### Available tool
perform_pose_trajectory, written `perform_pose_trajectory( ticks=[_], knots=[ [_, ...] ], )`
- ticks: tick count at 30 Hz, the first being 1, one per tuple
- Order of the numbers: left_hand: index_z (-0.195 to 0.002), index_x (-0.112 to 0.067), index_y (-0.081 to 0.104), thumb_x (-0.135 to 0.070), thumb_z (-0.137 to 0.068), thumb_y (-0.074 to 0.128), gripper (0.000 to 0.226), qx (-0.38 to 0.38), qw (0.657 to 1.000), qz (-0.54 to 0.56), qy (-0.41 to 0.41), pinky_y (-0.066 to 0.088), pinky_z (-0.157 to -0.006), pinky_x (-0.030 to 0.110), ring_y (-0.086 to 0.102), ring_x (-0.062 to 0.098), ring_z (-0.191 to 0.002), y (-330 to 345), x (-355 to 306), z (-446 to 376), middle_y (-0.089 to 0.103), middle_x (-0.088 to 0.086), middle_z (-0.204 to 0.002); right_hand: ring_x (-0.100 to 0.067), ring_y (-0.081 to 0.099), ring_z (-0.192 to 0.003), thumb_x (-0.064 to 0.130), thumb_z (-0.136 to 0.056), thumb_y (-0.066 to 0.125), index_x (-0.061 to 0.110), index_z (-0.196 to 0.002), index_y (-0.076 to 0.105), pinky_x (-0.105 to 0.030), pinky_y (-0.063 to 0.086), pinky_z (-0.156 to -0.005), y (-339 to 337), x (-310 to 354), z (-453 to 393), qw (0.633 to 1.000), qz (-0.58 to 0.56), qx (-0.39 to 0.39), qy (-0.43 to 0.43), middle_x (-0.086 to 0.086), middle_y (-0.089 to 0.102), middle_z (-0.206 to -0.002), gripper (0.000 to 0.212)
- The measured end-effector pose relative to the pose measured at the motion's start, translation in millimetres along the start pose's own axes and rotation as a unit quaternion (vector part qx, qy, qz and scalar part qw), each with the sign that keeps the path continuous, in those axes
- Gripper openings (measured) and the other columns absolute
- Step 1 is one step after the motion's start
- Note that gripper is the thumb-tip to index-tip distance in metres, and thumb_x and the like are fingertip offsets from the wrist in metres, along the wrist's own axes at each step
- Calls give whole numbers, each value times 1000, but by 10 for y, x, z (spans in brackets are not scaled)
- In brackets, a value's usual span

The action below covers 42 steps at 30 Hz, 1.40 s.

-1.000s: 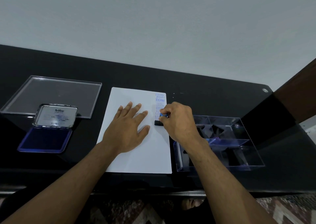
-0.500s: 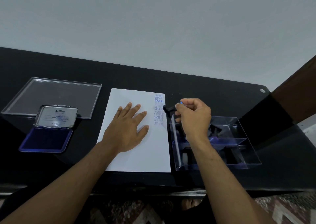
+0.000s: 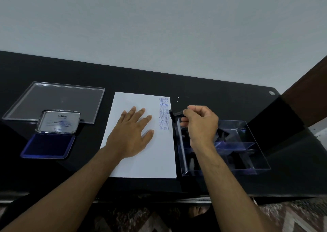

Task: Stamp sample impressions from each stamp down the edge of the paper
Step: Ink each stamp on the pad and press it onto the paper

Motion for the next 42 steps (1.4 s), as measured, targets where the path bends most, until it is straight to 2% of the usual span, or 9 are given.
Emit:
perform_pose_trajectory(
  ticks=[21,25,28,34,42],
  knots=[
    [-155,-31,35,-72,-88,10,82,12,1000,6,-4,4,-126,46,4,23,-156,2,2,-15,19,-2,-167,-19,67,-57,2,-80,69,10,-85,71,-32,58,-55,-8,40,21,1000,17,3,-12,-9,71,-73,10],
    [-156,-30,32,-71,-90,17,79,4,1000,20,-4,2,-126,46,1,22,-156,-77,-21,-25,16,-2,-168,-20,67,-58,3,-80,69,11,-85,71,-34,59,-55,71,53,78,999,26,20,-24,-8,70,-71,10],
    [-157,-28,32,-68,-92,24,76,-8,1000,29,-9,1,-126,45,2,21,-156,-177,7,35,17,-2,-168,-20,69,-61,5,-81,70,13,-87,71,-34,60,-57,186,76,155,998,40,40,-34,-5,71,-74,11],
    [-155,-25,35,-69,-91,22,78,-37,999,28,-29,4,-125,45,6,23,-156,-394,303,426,23,2,-166,-21,70,-65,6,-79,69,15,-86,72,-25,55,-53,550,103,438,995,50,78,-37,-5,72,-77,11],
    [-155,-27,34,-71,-92,27,76,-73,992,7,-106,15,-125,49,6,20,-155,-779,947,1225,24,-1,-165,-17,70,-71,8,-83,69,20,-87,72,-25,58,-55,1281,121,1014,982,84,153,-72,2,71,-78,14]
  ],
)
Point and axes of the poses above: each hand's wrist, its own z-axis away from the middle knuckle, its own y-axis out of the palm, x = y × z, the point moved 9 cm from there along -z, towards the middle knuckle
